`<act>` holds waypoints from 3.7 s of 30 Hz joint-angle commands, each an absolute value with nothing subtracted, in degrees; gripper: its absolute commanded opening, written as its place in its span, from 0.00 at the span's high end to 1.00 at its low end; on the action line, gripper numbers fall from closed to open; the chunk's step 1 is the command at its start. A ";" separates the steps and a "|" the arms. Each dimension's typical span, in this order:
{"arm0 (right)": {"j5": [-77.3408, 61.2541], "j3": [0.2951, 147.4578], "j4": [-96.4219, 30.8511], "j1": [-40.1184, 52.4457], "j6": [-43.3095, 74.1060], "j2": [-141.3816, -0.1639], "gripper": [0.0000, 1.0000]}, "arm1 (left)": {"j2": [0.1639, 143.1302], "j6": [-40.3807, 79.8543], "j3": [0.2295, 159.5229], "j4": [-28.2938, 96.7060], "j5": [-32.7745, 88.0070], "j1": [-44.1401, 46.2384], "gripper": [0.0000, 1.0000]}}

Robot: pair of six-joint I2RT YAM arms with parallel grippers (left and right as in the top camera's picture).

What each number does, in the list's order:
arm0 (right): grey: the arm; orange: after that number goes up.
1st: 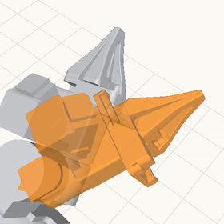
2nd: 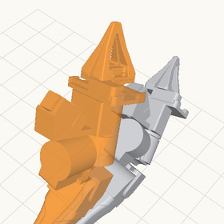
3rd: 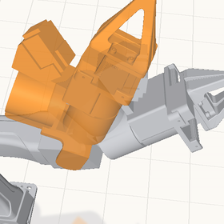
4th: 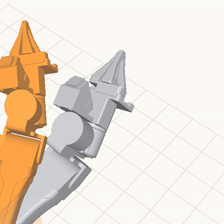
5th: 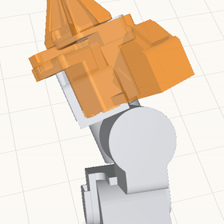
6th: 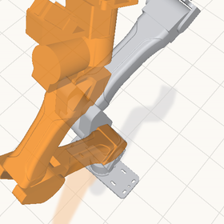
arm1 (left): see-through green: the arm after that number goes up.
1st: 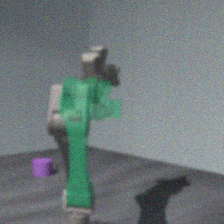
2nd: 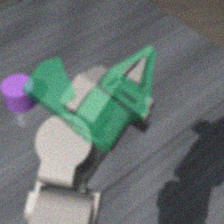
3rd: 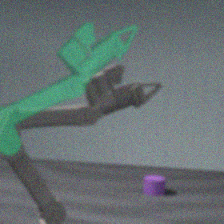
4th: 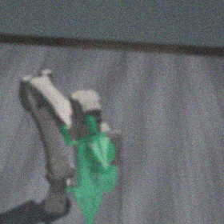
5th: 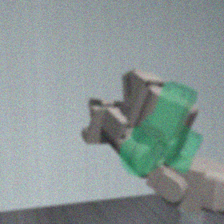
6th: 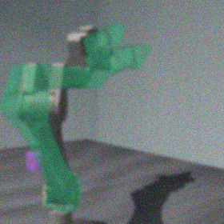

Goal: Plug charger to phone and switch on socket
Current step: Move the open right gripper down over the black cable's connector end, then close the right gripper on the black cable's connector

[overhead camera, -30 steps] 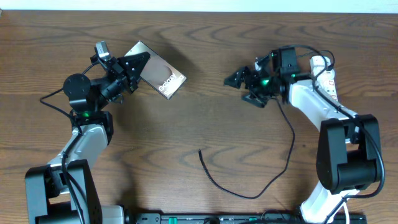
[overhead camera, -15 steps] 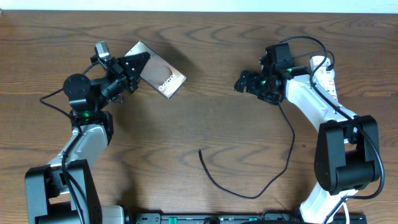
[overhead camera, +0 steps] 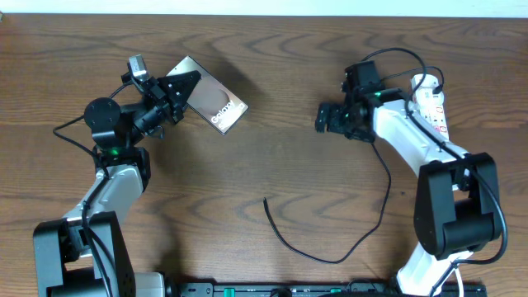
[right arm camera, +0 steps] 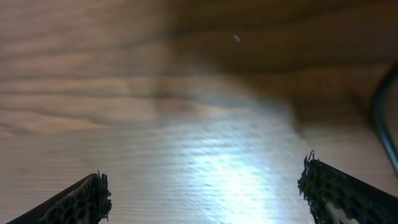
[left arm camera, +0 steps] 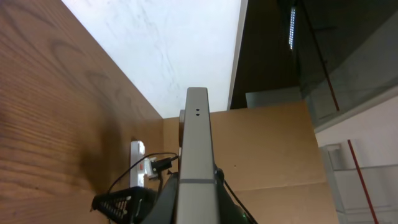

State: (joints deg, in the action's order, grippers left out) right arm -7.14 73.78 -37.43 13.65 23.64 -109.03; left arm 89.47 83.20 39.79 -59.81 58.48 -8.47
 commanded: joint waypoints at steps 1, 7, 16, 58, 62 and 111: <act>-1.85 74.39 -37.98 16.25 22.20 -108.42 0.01 | 88.73 81.87 40.73 -60.51 61.12 -9.50 0.93; -1.78 74.96 -37.43 21.43 22.26 -108.42 0.01 | 88.73 82.65 40.73 -60.58 66.37 -14.96 0.93; -1.63 75.33 -40.86 27.97 23.79 -108.42 0.01 | 88.73 83.48 40.73 -60.82 73.38 -22.09 0.93; 2.59 75.18 -51.92 55.27 37.28 -113.45 0.37 | 88.73 83.24 40.73 -60.77 76.77 -30.11 0.93; 0.67 75.18 -53.47 55.18 38.24 -113.58 0.44 | 88.73 83.24 40.73 -60.77 76.77 -30.11 0.93; -16.75 77.06 -53.54 43.53 23.86 -114.74 0.99 | 88.73 83.20 40.73 -60.80 76.53 -30.15 0.93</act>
